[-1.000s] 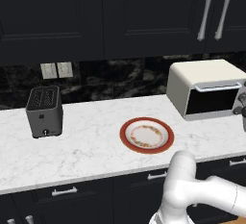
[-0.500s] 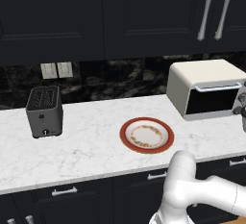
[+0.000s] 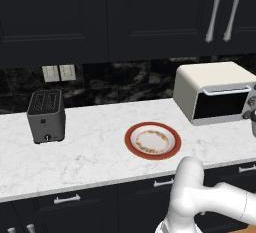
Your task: Pick up the kebab skewer and baguette bread, and place them inside the toaster oven. Close the toaster oven door and start by setting the timer.
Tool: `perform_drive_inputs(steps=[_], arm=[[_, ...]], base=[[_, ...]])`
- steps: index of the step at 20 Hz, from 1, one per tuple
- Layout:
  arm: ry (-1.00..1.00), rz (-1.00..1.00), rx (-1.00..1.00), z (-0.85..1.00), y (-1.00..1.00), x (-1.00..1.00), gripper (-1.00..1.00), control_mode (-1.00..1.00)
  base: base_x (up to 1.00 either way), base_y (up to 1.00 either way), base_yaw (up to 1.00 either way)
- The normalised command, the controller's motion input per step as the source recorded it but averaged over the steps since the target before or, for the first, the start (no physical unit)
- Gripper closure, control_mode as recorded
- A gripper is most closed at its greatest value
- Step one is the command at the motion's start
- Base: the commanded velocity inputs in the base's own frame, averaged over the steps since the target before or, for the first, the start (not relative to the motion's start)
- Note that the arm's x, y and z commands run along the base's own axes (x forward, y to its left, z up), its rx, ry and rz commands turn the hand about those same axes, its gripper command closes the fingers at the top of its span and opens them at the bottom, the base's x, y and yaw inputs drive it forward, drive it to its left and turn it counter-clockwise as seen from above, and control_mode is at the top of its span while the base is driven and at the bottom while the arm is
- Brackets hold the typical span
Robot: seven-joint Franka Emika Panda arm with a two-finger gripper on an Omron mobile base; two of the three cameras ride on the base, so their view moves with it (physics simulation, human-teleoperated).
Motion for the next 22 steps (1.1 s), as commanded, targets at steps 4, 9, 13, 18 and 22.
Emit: perform_drive_inputs(steps=[4,9,13,18,22], arm=[[0.00,-0.04,0.08,0.21,0.08,0.26,1.00,-1.00],[0.00,-0.04,0.09,0.04,0.09,0.08,1.00,-1.00],[0.00,-0.03,0.11,0.07,0.14,0.15,1.00,-1.00],[0.00,-0.03,0.15,0.19,0.03,0.12,1.00,-1.00],[0.00,-0.02,0.21,0.18,0.01,0.04,1.00,-1.00]], base=[[0.00,0.00,0.00],[0.00,0.00,0.00],[0.00,0.00,0.00],[0.00,0.00,0.00],[0.00,0.00,0.00]])
